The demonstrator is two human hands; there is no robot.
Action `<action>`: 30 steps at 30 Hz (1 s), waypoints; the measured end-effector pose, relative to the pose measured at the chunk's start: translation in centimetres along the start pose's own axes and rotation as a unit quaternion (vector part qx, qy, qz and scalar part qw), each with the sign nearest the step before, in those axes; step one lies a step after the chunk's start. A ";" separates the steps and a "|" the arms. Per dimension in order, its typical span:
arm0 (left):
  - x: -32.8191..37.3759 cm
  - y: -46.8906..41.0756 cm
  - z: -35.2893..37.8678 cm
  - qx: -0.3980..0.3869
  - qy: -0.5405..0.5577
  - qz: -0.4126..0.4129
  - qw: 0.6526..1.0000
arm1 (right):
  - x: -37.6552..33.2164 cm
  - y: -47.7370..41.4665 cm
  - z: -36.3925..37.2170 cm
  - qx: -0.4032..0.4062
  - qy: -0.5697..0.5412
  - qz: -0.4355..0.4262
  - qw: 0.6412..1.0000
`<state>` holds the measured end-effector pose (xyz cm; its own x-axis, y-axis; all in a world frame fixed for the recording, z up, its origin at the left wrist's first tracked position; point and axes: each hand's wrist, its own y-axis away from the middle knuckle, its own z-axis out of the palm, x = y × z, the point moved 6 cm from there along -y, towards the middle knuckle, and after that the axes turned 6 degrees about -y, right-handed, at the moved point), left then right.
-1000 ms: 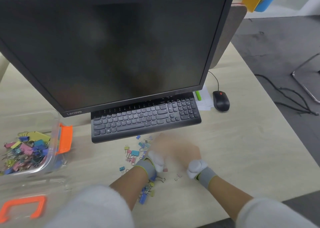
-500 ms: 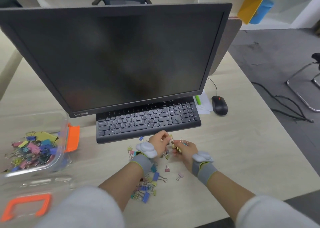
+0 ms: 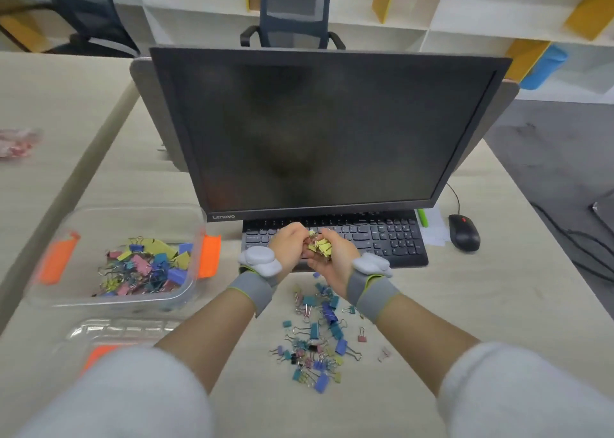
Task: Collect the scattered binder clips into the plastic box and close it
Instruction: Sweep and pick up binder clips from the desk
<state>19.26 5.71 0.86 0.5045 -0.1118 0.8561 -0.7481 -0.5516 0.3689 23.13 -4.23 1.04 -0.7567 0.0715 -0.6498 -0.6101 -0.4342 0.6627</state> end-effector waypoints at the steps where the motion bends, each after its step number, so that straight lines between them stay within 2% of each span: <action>1: -0.1 0.0 -1.5 0.015 -0.004 -0.002 1.000 | 0.0 0.0 1.5 -0.003 0.006 -0.002 1.000; 10: -3.4 0.4 -15.4 0.111 0.003 -0.025 0.994 | 3.9 -0.3 15.4 -0.071 0.125 0.020 0.989; 15: -7.3 0.5 -20.6 0.104 -0.015 -0.069 0.992 | 7.5 -0.6 20.7 -0.114 0.198 0.038 0.973; 18: -8.8 0.1 -21.6 0.091 0.023 -0.090 0.991 | 8.7 -0.7 22.3 -0.106 0.213 0.041 0.970; 25: -10.2 -0.8 -22.3 0.063 0.058 -0.119 0.989 | 9.2 -1.7 24.3 -0.080 0.338 0.040 0.937; 30: -10.7 -1.2 -22.0 0.052 0.093 -0.133 0.985 | 10.0 -2.3 24.7 -0.084 0.339 0.063 0.935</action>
<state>5.31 25.79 -0.75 0.5819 0.1951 0.7895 -0.5474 -0.6240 0.5577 11.15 19.61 2.21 -0.4631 -0.5506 -0.6946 -0.4374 -0.5396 0.7194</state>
